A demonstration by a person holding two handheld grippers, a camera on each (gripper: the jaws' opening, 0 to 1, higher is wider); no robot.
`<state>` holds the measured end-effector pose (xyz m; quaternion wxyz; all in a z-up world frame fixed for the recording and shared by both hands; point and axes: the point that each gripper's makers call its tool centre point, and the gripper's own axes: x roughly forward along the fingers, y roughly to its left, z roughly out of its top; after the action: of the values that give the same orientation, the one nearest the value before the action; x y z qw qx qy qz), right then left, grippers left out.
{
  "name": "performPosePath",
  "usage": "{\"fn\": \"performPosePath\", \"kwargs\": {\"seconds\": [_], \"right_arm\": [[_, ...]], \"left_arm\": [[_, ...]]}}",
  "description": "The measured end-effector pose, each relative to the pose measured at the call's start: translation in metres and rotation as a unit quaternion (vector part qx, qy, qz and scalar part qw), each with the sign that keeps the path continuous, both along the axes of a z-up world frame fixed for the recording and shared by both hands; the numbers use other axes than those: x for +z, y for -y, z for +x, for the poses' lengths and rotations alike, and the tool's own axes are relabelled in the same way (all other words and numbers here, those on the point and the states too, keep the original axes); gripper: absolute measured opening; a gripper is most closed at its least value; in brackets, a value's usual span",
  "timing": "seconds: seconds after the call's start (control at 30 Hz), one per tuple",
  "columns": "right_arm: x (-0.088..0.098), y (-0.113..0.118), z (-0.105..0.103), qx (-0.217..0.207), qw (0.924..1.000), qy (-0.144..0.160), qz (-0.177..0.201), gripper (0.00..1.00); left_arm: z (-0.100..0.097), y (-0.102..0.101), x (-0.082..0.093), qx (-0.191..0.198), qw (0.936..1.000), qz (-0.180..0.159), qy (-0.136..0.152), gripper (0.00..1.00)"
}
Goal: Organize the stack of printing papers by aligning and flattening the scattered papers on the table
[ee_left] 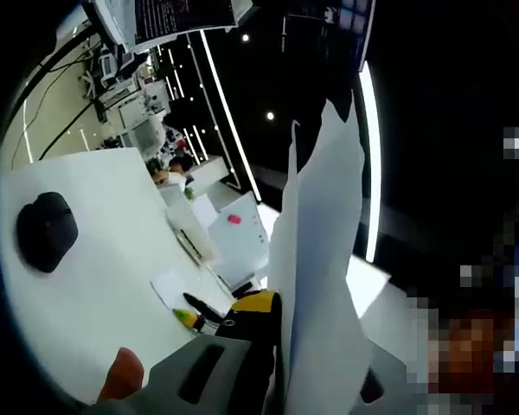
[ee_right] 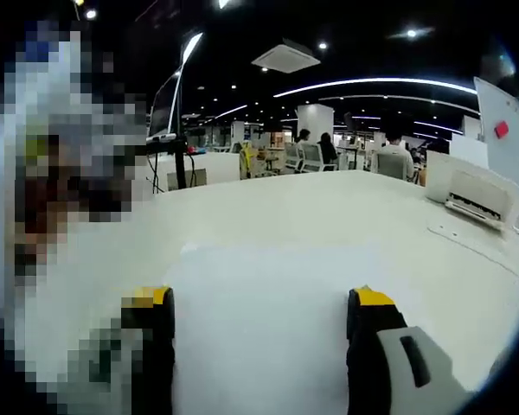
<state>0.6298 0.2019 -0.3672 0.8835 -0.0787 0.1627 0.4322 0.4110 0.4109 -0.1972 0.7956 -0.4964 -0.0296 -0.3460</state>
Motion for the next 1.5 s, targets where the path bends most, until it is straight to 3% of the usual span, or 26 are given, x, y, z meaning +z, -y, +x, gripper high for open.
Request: {"fn": "performPosePath", "kwargs": {"seconds": [0.13,0.23,0.37,0.47,0.53,0.83,0.93,0.97,1.1,1.13,1.3,1.4,1.5], "right_arm": [[0.001,0.000,0.001,0.001,1.0000,0.004,0.005,0.71],[0.001,-0.003,-0.008,0.001,0.9999,-0.009,-0.014,0.72],[-0.002,-0.011,-0.025,0.029,0.9990,-0.018,-0.027,0.90],[-0.001,-0.010,-0.034,0.037,0.9987,-0.029,-0.016,0.90],[-0.007,-0.004,-0.038,0.039,0.9979,-0.021,-0.046,0.90],[-0.008,-0.013,-0.057,0.067,0.9964,-0.040,-0.031,0.90],[-0.011,-0.014,-0.072,0.090,0.9942,-0.018,-0.056,0.90],[-0.013,-0.013,-0.074,0.080,0.9954,-0.026,-0.046,0.90],[-0.013,-0.010,-0.073,0.091,0.9951,-0.008,-0.039,0.90],[-0.012,-0.008,-0.074,0.079,0.9962,-0.021,-0.031,0.90],[-0.008,-0.008,-0.071,0.075,0.9971,-0.011,-0.014,0.89],[-0.002,-0.007,-0.068,0.073,0.9973,-0.003,-0.005,0.78],[-0.001,-0.007,-0.068,0.077,0.9971,-0.002,-0.003,0.77]], "left_arm": [[0.000,-0.001,0.001,0.000,1.0000,0.002,0.000,0.06],[-0.003,-0.001,0.002,0.002,1.0000,0.002,0.001,0.06],[-0.006,-0.001,0.004,0.004,1.0000,0.003,0.003,0.06],[-0.009,-0.001,0.006,0.007,1.0000,0.003,0.006,0.06],[-0.010,-0.001,0.007,0.008,0.9999,0.002,0.007,0.06],[-0.013,-0.006,0.011,0.011,0.9999,0.002,0.012,0.06],[-0.013,-0.010,0.011,0.014,0.9998,0.002,0.013,0.06],[-0.013,-0.010,0.011,0.014,0.9998,0.002,0.013,0.06],[-0.013,-0.006,0.012,0.012,0.9998,0.001,0.014,0.06],[-0.014,-0.005,0.012,0.011,0.9998,0.002,0.014,0.06],[-0.017,0.000,0.014,0.009,0.9998,0.003,0.017,0.06],[-0.016,-0.002,0.014,0.010,0.9998,0.003,0.017,0.06],[-0.016,-0.003,0.013,0.010,0.9998,0.003,0.015,0.06]]}}
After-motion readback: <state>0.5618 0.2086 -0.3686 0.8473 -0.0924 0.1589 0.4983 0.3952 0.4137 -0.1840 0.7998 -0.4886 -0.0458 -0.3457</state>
